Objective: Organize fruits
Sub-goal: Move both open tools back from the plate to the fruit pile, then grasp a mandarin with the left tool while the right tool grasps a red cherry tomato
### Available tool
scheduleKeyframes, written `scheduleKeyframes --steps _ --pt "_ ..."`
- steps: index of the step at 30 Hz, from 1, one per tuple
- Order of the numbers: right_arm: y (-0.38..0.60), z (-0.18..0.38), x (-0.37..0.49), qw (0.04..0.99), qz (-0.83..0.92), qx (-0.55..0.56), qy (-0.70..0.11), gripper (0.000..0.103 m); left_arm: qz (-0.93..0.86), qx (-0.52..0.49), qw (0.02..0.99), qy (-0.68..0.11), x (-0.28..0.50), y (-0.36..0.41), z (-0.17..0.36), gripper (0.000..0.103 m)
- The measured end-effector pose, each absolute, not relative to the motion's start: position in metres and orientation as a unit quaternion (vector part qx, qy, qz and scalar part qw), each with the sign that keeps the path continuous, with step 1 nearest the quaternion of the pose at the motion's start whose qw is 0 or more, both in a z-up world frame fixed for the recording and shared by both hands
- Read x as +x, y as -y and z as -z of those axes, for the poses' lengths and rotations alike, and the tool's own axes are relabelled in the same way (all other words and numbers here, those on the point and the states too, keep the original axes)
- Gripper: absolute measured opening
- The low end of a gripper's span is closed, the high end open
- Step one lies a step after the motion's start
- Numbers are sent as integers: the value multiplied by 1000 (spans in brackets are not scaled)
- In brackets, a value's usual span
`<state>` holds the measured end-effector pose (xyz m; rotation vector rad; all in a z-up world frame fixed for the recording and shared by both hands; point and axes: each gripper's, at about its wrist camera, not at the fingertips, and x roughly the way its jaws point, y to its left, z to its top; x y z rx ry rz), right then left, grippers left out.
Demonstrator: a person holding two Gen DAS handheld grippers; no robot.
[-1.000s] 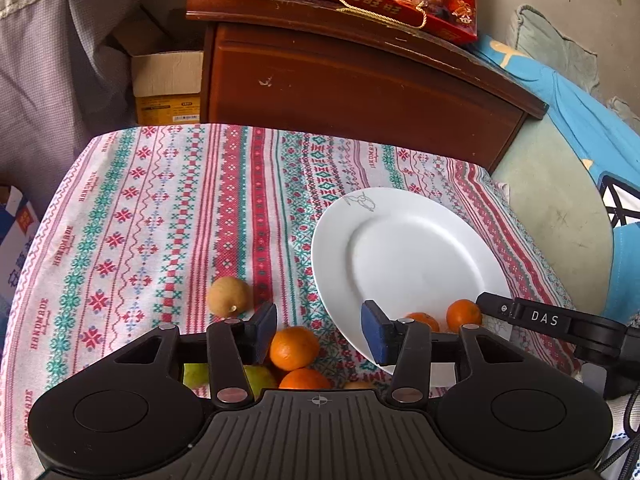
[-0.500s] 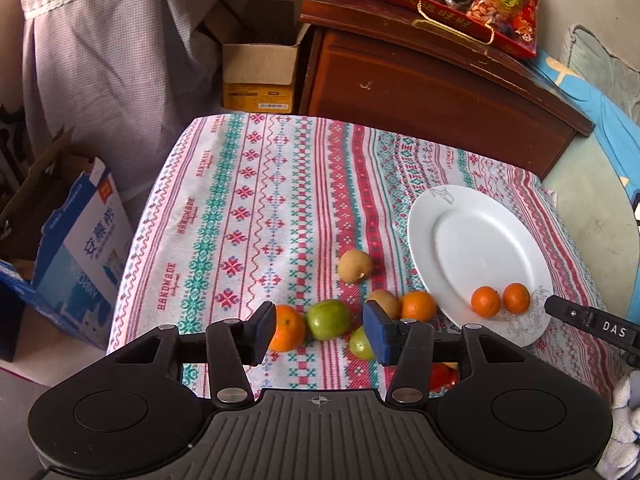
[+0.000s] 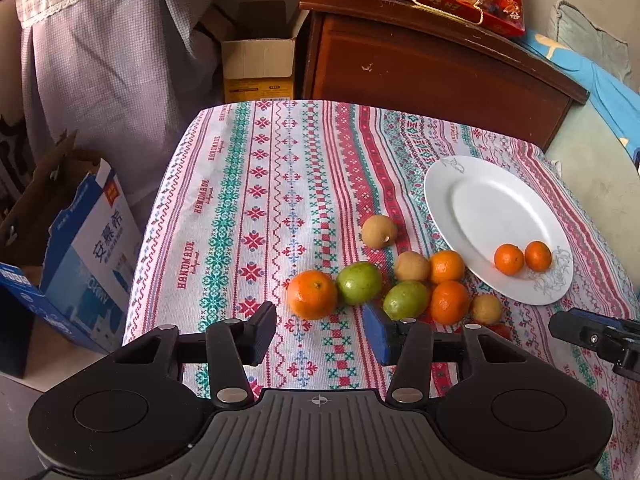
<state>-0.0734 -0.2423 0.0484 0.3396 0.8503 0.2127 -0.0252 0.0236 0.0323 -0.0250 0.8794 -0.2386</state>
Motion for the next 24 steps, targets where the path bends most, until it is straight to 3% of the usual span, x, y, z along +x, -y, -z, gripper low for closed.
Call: scheduleKeyframes --steps 24 --pt "199 -23 -67 899 -130 66 -413 42 126 40 910 -393 -18 -14 -13 46"
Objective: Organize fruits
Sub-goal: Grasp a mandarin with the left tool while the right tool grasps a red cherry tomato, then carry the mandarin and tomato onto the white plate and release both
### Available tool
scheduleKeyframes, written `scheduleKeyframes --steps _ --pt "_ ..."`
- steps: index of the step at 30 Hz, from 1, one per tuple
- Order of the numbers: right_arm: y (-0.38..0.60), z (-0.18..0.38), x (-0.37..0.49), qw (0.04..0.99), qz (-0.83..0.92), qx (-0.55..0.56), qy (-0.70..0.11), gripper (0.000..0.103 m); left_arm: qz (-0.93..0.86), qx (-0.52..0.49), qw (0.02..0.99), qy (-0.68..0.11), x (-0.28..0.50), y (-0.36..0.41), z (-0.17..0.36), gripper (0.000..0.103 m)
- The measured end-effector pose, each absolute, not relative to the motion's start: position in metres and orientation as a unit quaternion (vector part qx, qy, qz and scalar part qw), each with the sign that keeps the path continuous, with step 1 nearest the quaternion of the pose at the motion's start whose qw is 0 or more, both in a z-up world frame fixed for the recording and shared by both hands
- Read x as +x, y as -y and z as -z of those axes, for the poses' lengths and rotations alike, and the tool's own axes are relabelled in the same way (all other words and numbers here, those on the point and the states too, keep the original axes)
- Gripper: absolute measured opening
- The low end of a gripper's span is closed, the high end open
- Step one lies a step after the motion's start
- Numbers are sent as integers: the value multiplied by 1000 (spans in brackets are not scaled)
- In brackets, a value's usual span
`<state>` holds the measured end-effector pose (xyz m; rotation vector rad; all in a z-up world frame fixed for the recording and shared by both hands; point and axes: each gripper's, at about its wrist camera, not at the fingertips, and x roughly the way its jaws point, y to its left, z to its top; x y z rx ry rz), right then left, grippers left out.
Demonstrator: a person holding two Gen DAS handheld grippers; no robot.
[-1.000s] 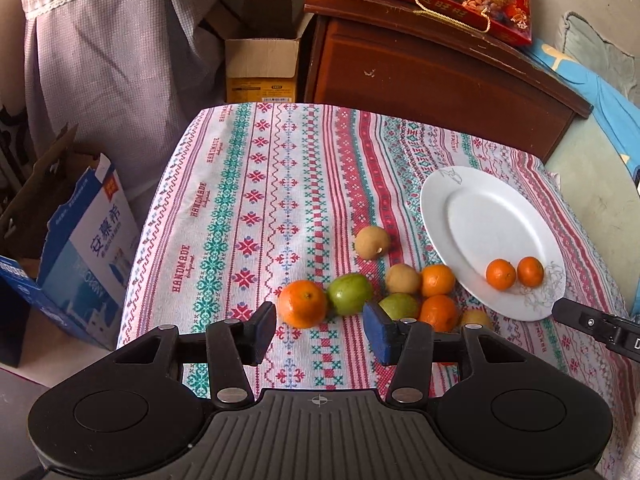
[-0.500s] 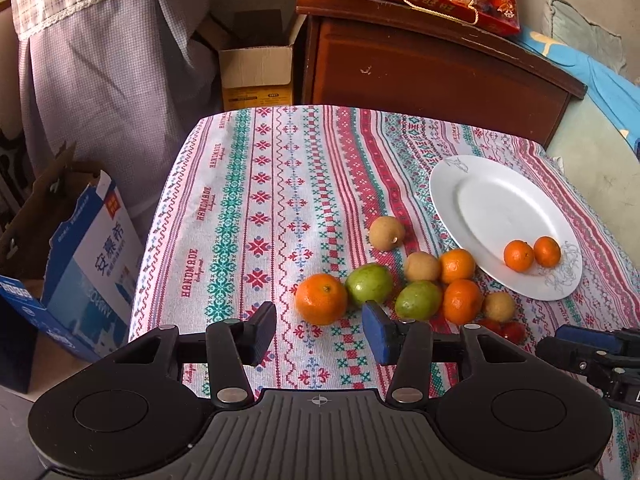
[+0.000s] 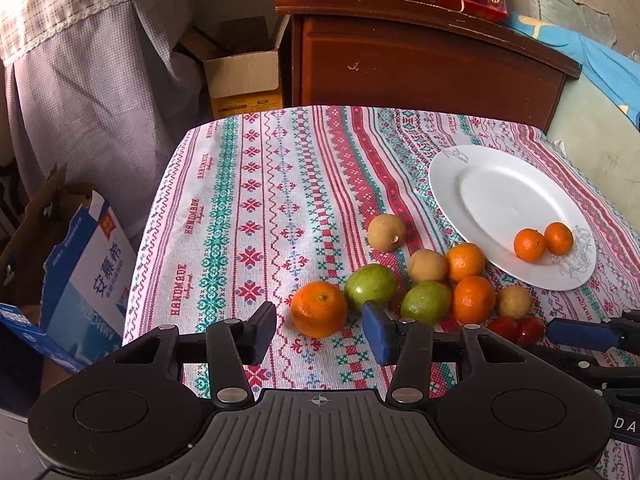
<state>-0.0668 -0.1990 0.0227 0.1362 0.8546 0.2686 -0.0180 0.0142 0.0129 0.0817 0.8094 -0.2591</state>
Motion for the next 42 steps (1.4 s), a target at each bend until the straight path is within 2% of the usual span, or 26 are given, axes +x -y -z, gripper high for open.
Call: scheduleKeyframes --steps 4,8,10,14,31,42 --pt "196 -21 -64 903 -127 56 -407 38 129 46 911 -390 -16 -11 -11 46" --pt "196 -20 -62 904 -126 57 -405 30 133 52 910 -390 -16 -9 -8 43" --pt "197 -19 -62 904 -126 60 -405 27 134 52 909 -392 -14 -8 -5 38" --pt "196 -20 -62 903 -130 61 -406 27 131 57 909 -392 -15 -7 -5 30" --pt "198 -27 -63 897 -132 73 -416 26 130 44 907 -399 -18 -10 -8 29" --pt "224 -60 -55 914 -112 112 -373 26 140 5 923 -359 -25 -3 -49 29"
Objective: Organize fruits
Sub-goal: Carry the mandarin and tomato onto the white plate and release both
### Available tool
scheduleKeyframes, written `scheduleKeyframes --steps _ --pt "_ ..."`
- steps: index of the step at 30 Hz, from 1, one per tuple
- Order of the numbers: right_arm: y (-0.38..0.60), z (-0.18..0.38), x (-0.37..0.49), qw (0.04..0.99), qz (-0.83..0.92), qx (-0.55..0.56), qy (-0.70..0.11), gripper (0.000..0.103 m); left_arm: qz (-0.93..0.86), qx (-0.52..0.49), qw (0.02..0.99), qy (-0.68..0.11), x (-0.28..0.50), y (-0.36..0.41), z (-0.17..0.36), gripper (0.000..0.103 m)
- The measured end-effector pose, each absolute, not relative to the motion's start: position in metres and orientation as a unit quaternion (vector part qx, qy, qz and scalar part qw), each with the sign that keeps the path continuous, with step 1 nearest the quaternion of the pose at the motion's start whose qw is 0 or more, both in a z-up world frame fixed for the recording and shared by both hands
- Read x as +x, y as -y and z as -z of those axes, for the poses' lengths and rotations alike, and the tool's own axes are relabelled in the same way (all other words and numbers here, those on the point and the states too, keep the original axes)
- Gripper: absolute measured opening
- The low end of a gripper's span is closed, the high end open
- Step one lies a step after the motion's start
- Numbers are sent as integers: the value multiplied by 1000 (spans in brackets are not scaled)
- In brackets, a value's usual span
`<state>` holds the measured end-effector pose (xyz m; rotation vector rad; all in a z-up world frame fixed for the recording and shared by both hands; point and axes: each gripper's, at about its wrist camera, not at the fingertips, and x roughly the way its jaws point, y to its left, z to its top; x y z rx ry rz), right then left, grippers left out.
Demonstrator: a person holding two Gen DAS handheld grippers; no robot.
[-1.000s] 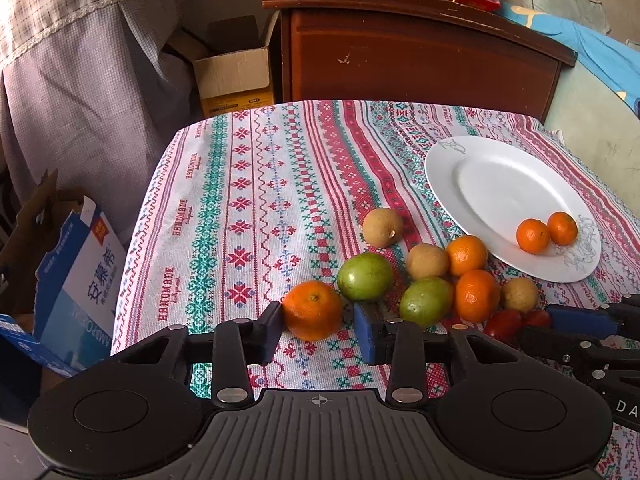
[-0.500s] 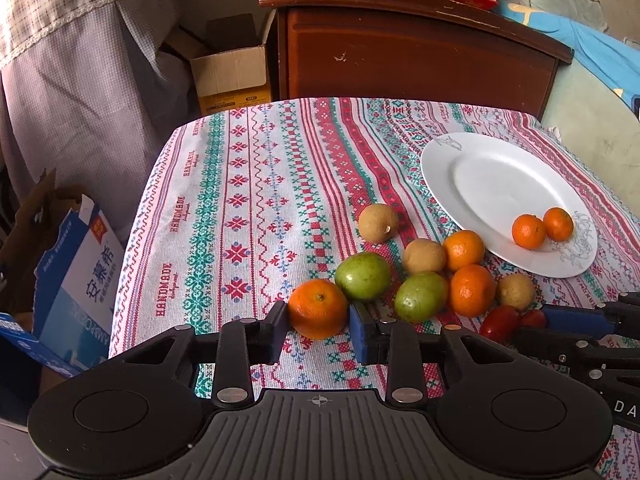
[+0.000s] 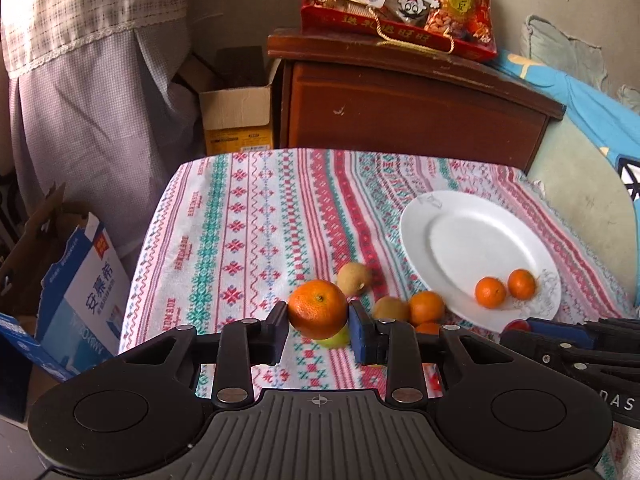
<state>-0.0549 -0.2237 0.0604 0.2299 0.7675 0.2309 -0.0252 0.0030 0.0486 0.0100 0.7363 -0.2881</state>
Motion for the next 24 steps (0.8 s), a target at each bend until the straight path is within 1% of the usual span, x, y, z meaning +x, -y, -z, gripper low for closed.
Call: scheduleKeyframes --steps 7,10,14,24 --pt "249 -69 -28 927 -72 120 -347 26 178 -13 920 -350 -12 29 -58 29" --pt "258 -67 -17 928 -58 115 -349 26 193 -20 916 -352 -6 45 -58 29" --pt "272 -61 -9 924 -44 138 -355 26 205 -20 912 -355 2 64 -52 29" --pt "285 -39 4 915 -14 151 -374 26 218 -33 899 -380 22 89 -33 29"
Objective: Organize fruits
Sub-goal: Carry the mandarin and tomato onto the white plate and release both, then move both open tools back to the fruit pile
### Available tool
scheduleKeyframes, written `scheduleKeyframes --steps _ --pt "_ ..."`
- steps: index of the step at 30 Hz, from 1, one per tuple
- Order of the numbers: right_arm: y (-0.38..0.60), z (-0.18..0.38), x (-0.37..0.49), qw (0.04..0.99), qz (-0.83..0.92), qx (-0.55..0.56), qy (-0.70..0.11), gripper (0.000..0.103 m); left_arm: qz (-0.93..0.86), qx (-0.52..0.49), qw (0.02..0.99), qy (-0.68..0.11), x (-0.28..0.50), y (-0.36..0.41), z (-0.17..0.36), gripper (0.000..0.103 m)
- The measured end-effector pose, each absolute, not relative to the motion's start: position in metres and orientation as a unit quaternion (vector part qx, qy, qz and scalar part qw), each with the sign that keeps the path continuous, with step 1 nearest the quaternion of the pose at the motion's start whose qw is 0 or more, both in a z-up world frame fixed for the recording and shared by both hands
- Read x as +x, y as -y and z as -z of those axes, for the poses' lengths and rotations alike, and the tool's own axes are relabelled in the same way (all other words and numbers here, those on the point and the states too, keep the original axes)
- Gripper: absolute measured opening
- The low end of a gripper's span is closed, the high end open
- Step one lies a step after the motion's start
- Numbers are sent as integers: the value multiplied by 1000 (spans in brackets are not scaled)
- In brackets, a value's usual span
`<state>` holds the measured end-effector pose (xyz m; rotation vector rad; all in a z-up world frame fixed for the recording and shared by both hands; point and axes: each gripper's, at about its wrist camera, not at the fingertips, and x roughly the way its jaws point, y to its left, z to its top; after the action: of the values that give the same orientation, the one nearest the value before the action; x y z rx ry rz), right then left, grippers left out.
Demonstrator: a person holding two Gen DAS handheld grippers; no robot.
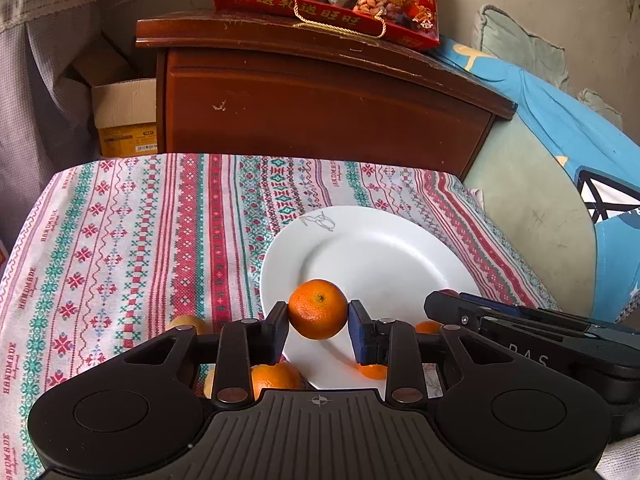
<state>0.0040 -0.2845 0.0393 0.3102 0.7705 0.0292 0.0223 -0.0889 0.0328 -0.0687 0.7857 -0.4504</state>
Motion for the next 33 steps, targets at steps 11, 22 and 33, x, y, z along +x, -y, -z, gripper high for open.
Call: scheduleKeyframes --steps 11,22,33 --pt "288 -40 8 910 -8 172 -378 32 226 -37 896 -380 26 100 -35 40" --pt "282 -59 -4 917 -21 163 -364 37 175 -57 904 -386 30 67 -66 49" --pt "264 -73 -29 918 -52 153 -362 37 135 -93 915 -368 10 9 -91 49"
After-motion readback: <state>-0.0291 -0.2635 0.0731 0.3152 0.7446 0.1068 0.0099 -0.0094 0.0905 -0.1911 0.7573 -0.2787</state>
